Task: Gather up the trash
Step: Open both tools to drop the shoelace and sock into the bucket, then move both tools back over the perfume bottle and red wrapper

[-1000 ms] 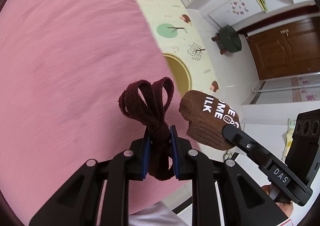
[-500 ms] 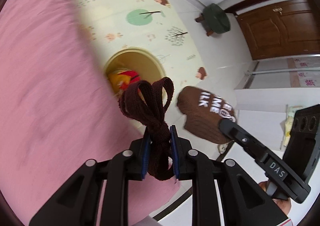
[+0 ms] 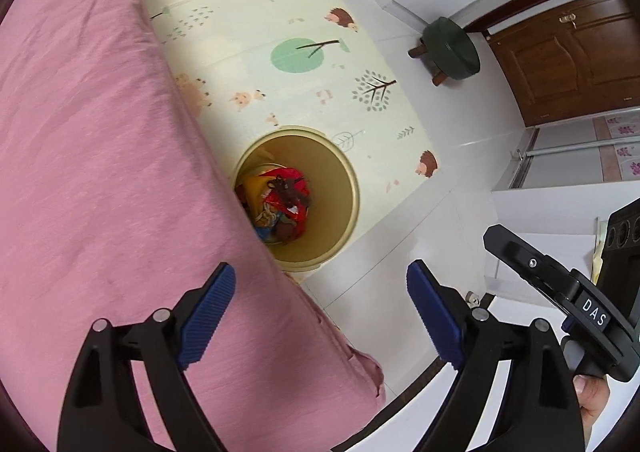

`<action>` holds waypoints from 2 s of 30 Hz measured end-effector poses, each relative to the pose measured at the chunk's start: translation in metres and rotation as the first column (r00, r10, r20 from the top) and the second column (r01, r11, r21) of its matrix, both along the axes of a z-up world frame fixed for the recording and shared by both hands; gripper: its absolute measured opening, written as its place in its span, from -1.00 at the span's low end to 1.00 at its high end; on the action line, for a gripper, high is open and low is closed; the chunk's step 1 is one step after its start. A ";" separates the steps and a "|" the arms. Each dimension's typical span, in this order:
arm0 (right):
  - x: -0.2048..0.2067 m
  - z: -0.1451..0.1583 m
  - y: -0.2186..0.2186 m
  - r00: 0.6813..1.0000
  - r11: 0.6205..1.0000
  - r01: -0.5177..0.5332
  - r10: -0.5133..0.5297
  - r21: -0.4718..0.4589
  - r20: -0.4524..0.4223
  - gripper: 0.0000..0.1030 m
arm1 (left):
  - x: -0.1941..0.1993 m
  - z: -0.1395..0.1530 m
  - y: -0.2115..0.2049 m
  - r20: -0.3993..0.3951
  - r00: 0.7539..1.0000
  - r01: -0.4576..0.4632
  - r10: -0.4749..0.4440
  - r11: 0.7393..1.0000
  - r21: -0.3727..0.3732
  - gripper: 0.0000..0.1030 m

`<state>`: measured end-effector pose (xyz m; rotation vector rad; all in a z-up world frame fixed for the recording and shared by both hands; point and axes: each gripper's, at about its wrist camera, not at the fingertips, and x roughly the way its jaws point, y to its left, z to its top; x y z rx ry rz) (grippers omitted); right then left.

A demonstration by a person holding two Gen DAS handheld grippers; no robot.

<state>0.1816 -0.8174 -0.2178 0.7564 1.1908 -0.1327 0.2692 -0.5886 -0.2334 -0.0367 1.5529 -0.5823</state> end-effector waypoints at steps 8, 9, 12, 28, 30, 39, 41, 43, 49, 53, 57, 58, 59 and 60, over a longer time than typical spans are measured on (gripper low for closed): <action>0.013 0.021 0.078 0.989 0.989 -0.149 0.149 0.000 0.026 -0.11 | -0.017 0.016 0.083 0.028 0.995 -0.100 0.100 0.995 0.002 0.70; 0.014 0.022 0.086 0.986 0.986 -0.165 0.165 -0.002 0.028 -0.11 | -0.019 0.017 0.093 0.032 0.993 -0.112 0.112 0.994 0.004 0.70; 0.016 0.029 0.129 0.970 0.971 -0.238 0.239 -0.012 0.036 -0.11 | -0.031 0.019 0.145 0.039 0.983 -0.180 0.180 0.984 0.014 0.70; 0.016 0.043 0.382 0.817 0.819 -0.573 0.572 -0.005 0.067 -0.10 | -0.083 0.029 0.409 0.136 0.867 -0.492 0.480 0.867 0.081 0.70; 0.017 0.043 0.412 0.793 0.795 -0.606 0.605 -0.013 0.070 -0.10 | -0.085 0.031 0.435 0.155 0.861 -0.501 0.484 0.860 0.098 0.70; 0.031 0.050 0.525 0.712 0.717 -0.695 0.697 -0.055 0.083 -0.09 | -0.074 0.037 0.548 0.220 0.828 -0.547 0.515 0.828 0.120 0.70; 0.039 0.053 0.546 0.700 0.705 -0.706 0.709 -0.062 0.085 -0.07 | -0.067 0.039 0.567 0.236 0.822 -0.555 0.518 0.822 0.128 0.70; 0.046 0.055 0.561 0.689 0.695 -0.716 0.719 -0.069 0.089 0.00 | -0.061 0.041 0.582 0.248 0.821 -0.554 0.514 0.821 0.136 0.70; 0.082 0.052 0.597 0.662 0.668 -0.741 0.744 -0.067 0.089 0.16 | -0.032 0.039 0.621 0.296 0.814 -0.556 0.499 0.818 0.149 0.75; 0.111 0.044 0.618 0.657 0.662 -0.747 0.749 -0.059 0.088 0.26 | -0.004 0.030 0.639 0.317 0.828 -0.529 0.463 0.832 0.168 0.75; 0.136 0.032 0.636 0.646 0.651 -0.757 0.759 -0.058 0.076 0.26 | 0.034 0.018 0.649 0.344 0.861 -0.459 0.374 0.864 0.209 0.75; 0.145 0.027 0.641 0.643 0.647 -0.761 0.762 -0.055 0.072 0.26 | 0.045 0.013 0.651 0.350 0.871 -0.436 0.345 0.871 0.227 0.75; 0.150 0.025 0.645 0.642 0.645 -0.762 0.764 -0.055 0.069 0.26 | 0.057 0.007 0.653 0.351 0.882 -0.409 0.313 0.880 0.242 0.75; 0.157 0.021 0.649 0.642 0.645 -0.762 0.764 -0.057 0.064 0.26 | 0.067 0.002 0.655 0.350 0.889 -0.393 0.295 0.883 0.255 0.75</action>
